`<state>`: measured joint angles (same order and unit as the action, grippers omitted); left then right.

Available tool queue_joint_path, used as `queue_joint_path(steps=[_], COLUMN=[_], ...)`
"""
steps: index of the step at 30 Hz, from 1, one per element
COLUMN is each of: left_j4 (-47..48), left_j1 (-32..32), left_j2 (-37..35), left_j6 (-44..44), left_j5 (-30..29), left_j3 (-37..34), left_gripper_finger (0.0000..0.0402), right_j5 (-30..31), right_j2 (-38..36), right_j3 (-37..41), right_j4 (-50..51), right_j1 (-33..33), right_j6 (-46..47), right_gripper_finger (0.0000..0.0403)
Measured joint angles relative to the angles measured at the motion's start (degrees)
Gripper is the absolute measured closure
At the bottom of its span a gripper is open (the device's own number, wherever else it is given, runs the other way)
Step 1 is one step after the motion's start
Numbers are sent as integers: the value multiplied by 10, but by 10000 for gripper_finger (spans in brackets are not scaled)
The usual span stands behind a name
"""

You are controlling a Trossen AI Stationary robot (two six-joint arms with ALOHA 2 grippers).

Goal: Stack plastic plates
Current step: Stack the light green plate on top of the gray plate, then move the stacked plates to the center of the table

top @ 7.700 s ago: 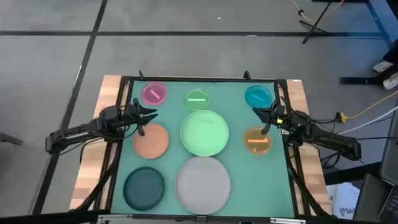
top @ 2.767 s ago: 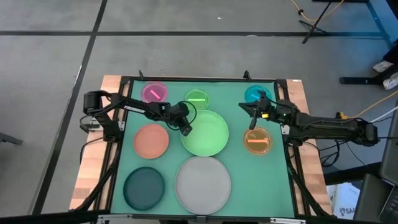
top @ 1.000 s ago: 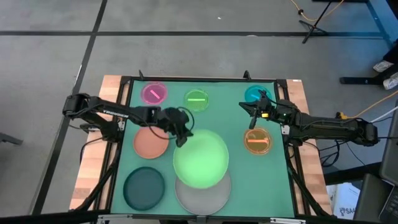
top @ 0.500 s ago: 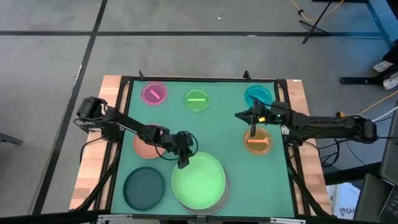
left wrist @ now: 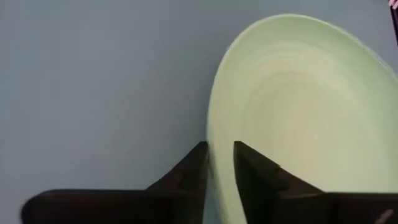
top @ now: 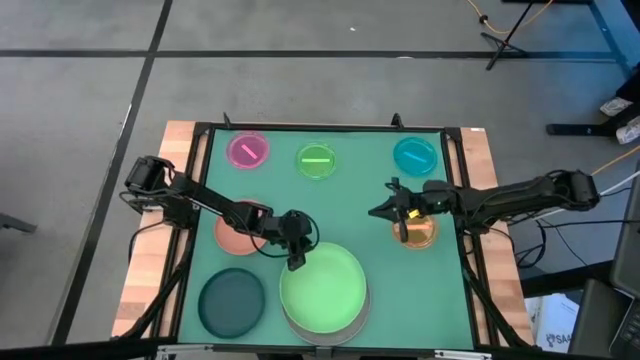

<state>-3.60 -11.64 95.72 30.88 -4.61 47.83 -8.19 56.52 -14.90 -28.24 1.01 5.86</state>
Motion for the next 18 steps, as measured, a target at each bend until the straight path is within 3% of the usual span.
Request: queue_joint_path(steps=[7, 18], left_j4=[20, 51], left_j1=[-2, -79], left_j2=[-27, -81], left_j6=[-23, -46], left_j5=[27, 26], left_j3=[0, 0], left_gripper_finger=[289, 288], right_j5=[1, 13], right_j2=[5, 13], right_j3=[0, -1], right_j4=[9, 65], right_j1=[-56, -217], right_j6=[29, 73], right_gripper_finger=[382, 288])
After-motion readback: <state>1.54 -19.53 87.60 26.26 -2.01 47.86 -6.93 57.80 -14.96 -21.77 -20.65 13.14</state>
